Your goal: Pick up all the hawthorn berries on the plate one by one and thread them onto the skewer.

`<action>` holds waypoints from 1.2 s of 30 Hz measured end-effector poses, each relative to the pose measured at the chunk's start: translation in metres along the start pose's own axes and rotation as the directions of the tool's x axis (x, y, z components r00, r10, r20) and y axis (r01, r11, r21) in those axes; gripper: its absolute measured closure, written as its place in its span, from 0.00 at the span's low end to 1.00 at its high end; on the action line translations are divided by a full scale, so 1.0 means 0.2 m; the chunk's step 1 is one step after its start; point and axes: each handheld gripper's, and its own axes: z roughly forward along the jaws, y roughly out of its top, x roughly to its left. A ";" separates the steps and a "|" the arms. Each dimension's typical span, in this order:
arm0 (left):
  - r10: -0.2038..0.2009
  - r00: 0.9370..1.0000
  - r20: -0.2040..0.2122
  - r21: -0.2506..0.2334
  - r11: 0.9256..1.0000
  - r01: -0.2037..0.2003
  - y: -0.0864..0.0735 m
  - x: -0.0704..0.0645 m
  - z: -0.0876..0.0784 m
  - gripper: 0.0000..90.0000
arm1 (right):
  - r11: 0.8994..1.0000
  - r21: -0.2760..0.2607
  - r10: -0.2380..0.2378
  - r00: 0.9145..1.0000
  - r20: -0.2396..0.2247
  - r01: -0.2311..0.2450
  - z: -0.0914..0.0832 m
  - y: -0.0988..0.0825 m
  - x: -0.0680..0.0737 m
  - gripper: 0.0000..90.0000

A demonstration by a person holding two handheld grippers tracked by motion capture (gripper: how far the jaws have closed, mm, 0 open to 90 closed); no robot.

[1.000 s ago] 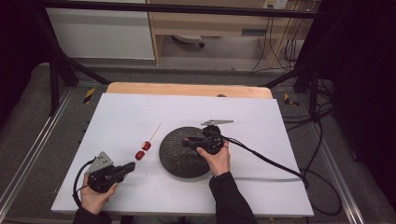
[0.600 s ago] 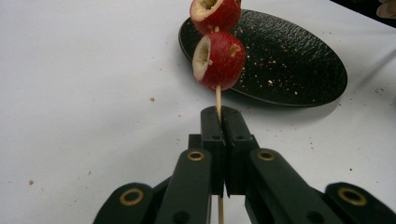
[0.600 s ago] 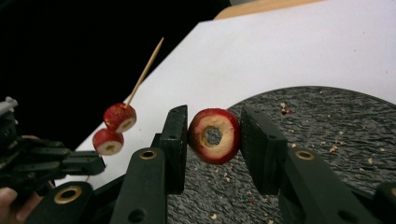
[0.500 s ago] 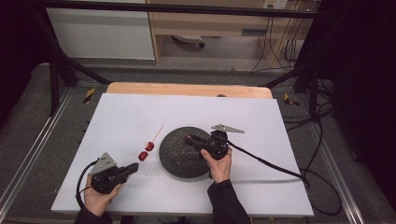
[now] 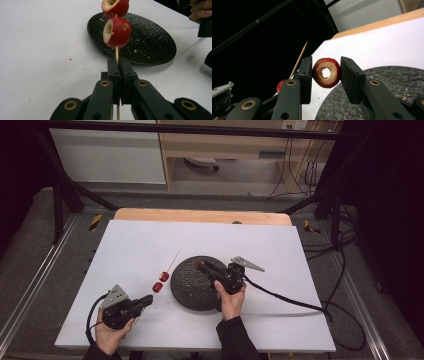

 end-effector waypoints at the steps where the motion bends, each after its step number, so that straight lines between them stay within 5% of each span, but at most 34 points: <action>1: 0.000 1.000 -0.002 -0.001 1.000 0.000 0.00 0.00 0.00 0.98 | 1.000 -0.008 0.004 1.000 -0.004 -0.004 0.00 0.00 0.00 0.71; 13: -0.015 1.000 -0.001 -0.018 1.000 0.015 0.00 -0.06 0.04 0.98 | 0.993 -0.109 0.044 0.998 -0.036 -0.047 0.01 -0.01 0.00 0.71; 23: -0.021 1.000 0.009 -0.045 0.999 0.021 0.02 -0.12 0.06 0.98 | 0.975 -0.195 0.100 0.993 -0.058 -0.109 0.04 0.01 -0.02 0.71; 36: -0.038 0.999 0.021 -0.066 0.997 0.040 0.04 -0.19 0.09 0.98 | 0.951 -0.276 0.117 0.989 -0.090 -0.137 0.05 0.07 -0.04 0.71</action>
